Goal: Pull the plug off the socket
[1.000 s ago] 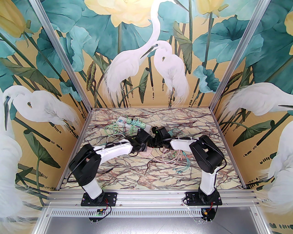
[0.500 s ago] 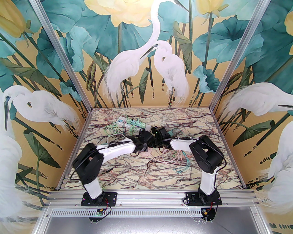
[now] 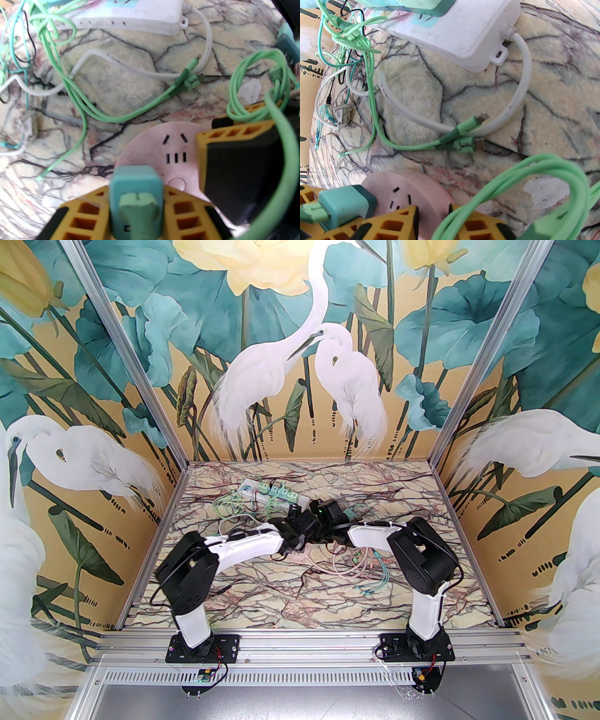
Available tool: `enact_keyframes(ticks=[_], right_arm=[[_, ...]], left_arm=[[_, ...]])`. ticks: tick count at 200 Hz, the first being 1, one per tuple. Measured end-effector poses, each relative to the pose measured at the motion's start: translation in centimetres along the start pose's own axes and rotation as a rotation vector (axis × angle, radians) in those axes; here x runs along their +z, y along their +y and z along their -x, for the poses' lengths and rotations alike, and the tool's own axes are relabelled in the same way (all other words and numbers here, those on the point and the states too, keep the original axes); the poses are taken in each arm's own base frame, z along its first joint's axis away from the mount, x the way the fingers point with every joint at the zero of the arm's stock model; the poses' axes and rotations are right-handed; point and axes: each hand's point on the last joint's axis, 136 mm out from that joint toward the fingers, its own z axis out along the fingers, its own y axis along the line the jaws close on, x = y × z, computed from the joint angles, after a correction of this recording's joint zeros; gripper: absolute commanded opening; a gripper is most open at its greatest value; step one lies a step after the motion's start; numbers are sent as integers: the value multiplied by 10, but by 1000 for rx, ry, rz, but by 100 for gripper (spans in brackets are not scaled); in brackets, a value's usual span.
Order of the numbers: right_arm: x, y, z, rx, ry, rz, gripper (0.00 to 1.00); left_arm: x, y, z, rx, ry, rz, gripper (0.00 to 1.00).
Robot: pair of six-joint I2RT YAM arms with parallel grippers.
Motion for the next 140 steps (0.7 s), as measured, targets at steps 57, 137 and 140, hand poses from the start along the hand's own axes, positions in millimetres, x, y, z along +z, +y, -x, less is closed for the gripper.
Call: enact_keyframes(ticks=[57,137,140], right_arm=[[1,2,-1,-5,2,7,29],[2,3,0,-6,0,8,31],[1,3,0,-6,0,8,31]], left_arm=[[-10,-1,3,-106,20,-161,17],[-20,-14,6,-63,-6,-145,16],[-20,-14,7,-62,-7,-143,16]])
